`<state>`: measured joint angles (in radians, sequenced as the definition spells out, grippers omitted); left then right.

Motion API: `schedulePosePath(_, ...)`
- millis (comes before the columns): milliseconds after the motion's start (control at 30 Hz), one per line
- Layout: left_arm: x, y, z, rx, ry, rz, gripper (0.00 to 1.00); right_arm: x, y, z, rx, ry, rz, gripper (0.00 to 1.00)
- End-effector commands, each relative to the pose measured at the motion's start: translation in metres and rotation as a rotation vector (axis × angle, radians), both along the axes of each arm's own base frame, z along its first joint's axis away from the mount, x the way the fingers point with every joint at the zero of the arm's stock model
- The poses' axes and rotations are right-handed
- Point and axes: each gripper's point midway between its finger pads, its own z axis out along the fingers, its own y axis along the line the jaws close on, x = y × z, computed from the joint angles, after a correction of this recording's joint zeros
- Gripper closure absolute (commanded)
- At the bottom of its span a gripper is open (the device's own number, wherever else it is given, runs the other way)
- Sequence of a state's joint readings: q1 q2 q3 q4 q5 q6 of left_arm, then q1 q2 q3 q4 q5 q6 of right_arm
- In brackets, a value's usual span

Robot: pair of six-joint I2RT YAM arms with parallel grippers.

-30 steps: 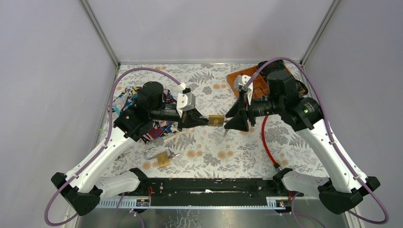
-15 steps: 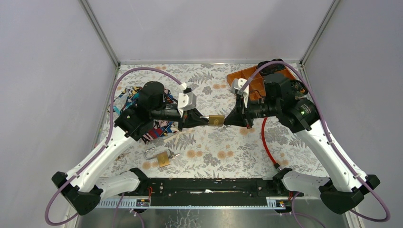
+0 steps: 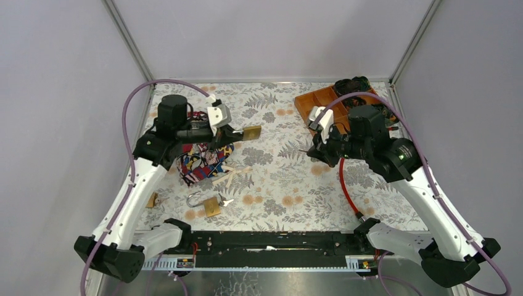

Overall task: Lock with the key
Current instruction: Place the lock at the center of the board.

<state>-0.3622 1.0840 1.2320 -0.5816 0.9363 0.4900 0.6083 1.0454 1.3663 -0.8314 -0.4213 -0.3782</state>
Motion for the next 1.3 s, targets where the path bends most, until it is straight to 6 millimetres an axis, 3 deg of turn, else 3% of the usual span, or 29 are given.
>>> schedulePosePath(0,0.014,0.018,-0.022,0.005,0.037,0.078,1.00,0.023,-0.016,-0.017,-0.063,-0.015,-0.158,1.00)
schedulePosePath(133,0.019,0.005,-0.074,-0.152,0.510,0.258,1.00,0.045,0.024,-0.044,0.138,0.155,-0.265,1.00)
schedulePosePath(233,0.026,-0.010,-0.121,-0.225,0.877,0.394,1.00,0.063,0.045,-0.095,0.241,0.381,-0.422,1.00)
schedulePosePath(400,0.057,-0.034,-0.152,-0.320,1.064,0.472,1.00,0.080,0.059,-0.164,0.297,0.648,-0.605,1.00)
schedulePosePath(533,0.065,-0.054,-0.189,-0.278,1.143,0.515,1.00,0.084,0.078,-0.205,0.348,0.805,-0.594,1.00)
schedulePosePath(700,0.080,-0.073,-0.233,-0.213,1.208,0.574,1.00,0.101,0.069,-0.246,0.310,0.891,-0.675,1.00)
schedulePosePath(867,0.099,-0.077,-0.250,-0.184,1.194,0.617,1.00,0.116,0.035,-0.270,0.288,0.924,-0.784,1.00)
schedulePosePath(900,0.100,-0.075,-0.255,-0.175,1.199,0.640,0.99,0.116,0.030,-0.275,0.266,0.931,-0.799,0.96)
schedulePosePath(1000,0.098,-0.065,-0.272,-0.137,1.202,0.721,0.51,0.109,0.018,-0.286,0.169,0.947,-0.815,0.74)
schedulePosePath(1067,0.097,-0.052,-0.279,-0.102,1.175,0.783,0.31,0.113,0.008,-0.275,0.138,0.898,-0.833,0.58)
schedulePosePath(1200,0.111,-0.011,-0.283,-0.042,1.069,0.999,0.02,0.127,-0.035,-0.235,0.021,0.692,-0.940,0.36)
schedulePosePath(1267,0.120,0.005,-0.270,-0.009,0.979,1.056,0.02,0.131,-0.071,-0.214,-0.057,0.580,-1.041,0.22)
